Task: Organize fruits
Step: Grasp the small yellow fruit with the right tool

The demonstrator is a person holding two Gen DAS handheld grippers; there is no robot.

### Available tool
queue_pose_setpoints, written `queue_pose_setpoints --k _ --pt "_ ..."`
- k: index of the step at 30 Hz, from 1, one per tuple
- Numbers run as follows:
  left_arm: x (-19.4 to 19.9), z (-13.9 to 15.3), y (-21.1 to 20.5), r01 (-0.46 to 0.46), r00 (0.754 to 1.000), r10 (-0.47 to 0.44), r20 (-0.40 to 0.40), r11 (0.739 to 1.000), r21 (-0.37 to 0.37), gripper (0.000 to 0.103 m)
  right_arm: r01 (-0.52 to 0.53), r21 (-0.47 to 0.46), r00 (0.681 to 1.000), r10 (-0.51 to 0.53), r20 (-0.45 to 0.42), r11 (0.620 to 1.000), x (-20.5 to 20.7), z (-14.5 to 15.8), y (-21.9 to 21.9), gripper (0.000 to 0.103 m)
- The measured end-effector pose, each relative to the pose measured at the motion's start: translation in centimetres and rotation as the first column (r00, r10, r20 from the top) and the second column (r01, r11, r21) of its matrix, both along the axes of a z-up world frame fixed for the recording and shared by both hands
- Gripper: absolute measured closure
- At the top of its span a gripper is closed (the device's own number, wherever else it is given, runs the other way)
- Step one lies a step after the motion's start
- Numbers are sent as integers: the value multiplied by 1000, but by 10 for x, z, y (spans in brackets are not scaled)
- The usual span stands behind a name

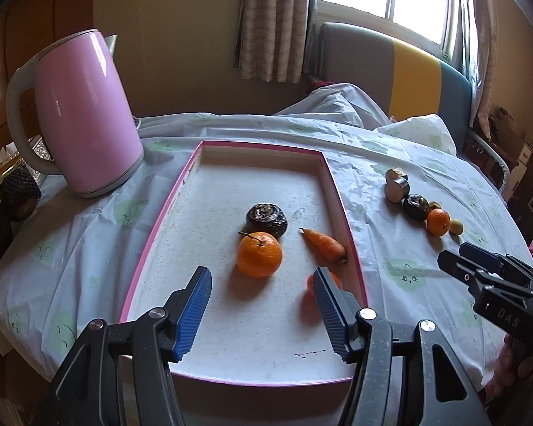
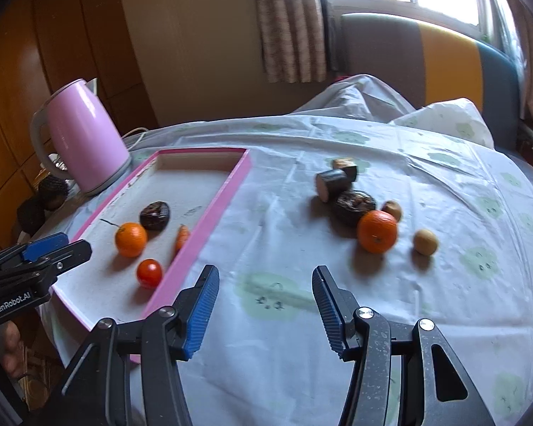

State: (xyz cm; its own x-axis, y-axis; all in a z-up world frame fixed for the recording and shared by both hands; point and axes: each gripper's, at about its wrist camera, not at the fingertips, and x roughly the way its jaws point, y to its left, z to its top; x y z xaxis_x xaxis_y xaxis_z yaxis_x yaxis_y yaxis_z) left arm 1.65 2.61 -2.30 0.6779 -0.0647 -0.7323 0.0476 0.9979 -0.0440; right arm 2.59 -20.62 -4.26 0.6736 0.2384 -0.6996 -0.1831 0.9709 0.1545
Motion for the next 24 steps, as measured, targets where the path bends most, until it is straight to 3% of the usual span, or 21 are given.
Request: queue_pose_setpoints --k 13,22,24 --pt "4 -3 -32 85 996 -84 -24 996 19 43 181 -27 984 -180 8 983 -3 -1 -68 45" --pt "11 -5 -45 144 986 -148 -72 987 -69 43 254 -59 967 -255 -10 965 2 -12 -102 45" --pt "11 -4 -51 165 983 -170 -72 984 -70 43 252 -76 967 -254 -11 965 7 -15 -104 52"
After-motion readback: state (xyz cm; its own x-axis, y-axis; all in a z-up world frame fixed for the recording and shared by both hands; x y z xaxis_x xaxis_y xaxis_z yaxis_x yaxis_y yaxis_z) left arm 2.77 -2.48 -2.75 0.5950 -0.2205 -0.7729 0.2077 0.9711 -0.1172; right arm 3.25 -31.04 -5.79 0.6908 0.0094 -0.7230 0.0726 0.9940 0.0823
